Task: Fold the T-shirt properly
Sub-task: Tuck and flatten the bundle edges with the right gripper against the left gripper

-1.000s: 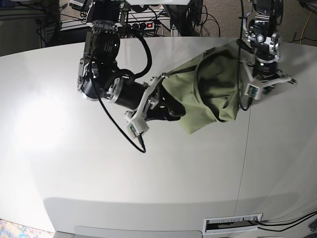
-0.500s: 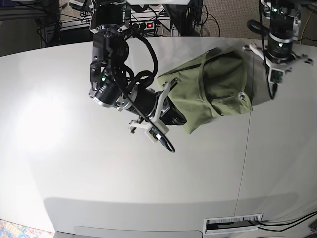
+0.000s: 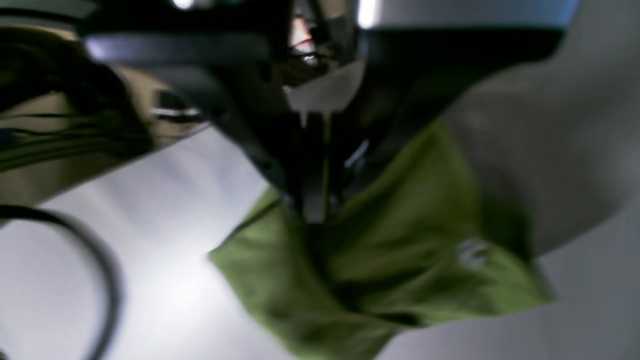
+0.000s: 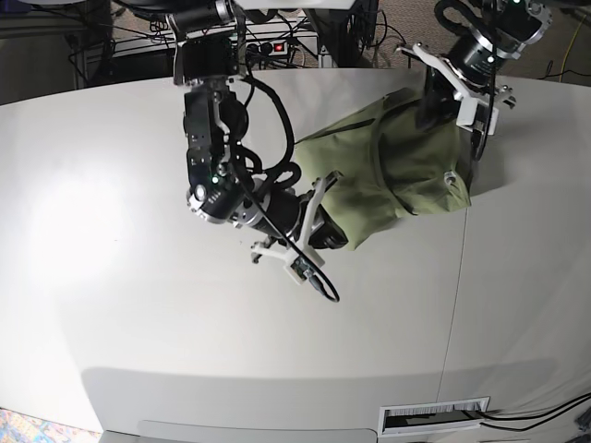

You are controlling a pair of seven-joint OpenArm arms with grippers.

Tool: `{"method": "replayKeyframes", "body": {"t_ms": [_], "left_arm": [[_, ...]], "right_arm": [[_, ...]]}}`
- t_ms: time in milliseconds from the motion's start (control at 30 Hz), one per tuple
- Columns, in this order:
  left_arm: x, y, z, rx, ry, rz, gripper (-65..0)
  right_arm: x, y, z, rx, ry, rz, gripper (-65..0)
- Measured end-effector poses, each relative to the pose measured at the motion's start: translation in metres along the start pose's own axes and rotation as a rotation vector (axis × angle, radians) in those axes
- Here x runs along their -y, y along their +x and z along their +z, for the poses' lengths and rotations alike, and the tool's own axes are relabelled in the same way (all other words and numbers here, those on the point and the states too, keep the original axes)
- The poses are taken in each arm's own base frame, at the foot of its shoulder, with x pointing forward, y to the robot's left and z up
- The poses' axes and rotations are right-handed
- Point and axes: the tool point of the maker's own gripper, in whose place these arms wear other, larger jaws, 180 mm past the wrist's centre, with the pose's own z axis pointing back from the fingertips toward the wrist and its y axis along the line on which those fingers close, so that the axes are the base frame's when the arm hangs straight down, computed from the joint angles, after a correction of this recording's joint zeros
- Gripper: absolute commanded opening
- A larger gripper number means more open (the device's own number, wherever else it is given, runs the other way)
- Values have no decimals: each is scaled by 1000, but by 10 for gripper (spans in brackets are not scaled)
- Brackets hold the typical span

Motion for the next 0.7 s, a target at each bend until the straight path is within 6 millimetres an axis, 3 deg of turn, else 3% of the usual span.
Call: {"method": "replayKeyframes", "body": {"t_ms": [100, 200, 333, 500, 600, 700], "left_arm": [[12, -1, -3, 4, -39, 16, -650], [38, -3, -9, 2, -121, 30, -650], [63, -19, -23, -21, -196, 37, -650], [102, -14, -31, -1, -313, -33, -650], [114, -22, -36, -15, -336, -52, -650], [105, -40, -47, -59, -292, -58, -650]], "right_arm": [[12, 9, -13, 15, -19, 16, -650], [16, 11, -27, -3, 2, 22, -650], [6, 12, -47, -18, 57, 48, -650], [-15, 7, -70, -82, 123, 154, -650], [-25, -11, -79, -151, 142, 225, -650], [-33, -19, -81, -193, 154, 275, -650]]}}
